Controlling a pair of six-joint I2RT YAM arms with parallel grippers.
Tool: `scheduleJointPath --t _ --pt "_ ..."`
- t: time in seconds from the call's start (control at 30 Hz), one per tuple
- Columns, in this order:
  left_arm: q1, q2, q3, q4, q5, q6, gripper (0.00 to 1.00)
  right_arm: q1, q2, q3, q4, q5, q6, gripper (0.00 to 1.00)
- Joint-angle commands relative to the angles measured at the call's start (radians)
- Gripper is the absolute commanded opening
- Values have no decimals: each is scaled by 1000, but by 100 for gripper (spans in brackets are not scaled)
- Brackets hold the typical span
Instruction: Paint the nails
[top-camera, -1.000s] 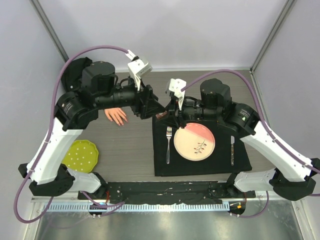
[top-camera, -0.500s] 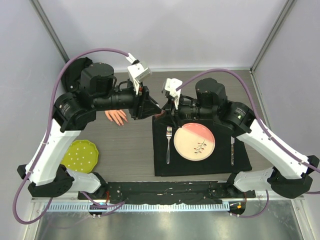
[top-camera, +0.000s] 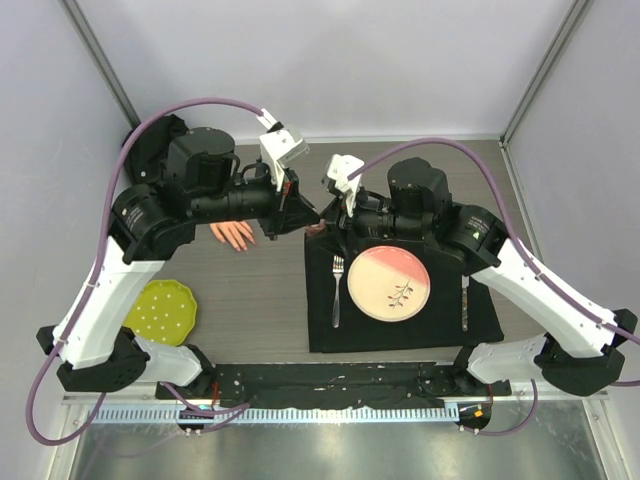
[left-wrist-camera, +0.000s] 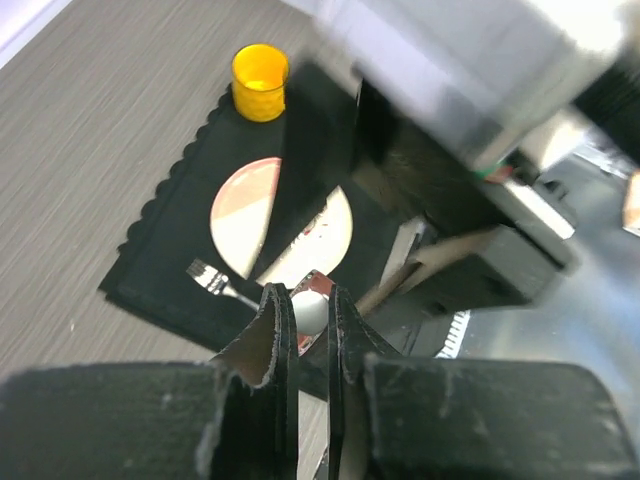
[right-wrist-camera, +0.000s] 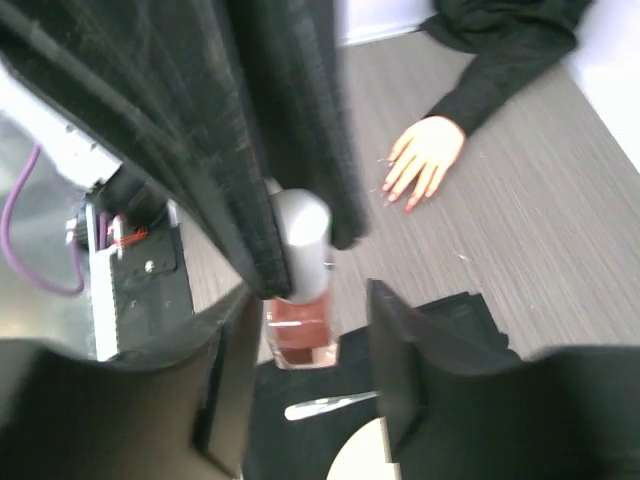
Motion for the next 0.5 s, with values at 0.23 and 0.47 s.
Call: scheduleJointPath --t 0.23,0.47 --pt "-3 -13 -84 5 -454 -61 0 2 -188 -187 215 450 119 85" --pt "-2 -203 -524 207 -980 -358 0 -1 -294 -342 235 570 154 85"
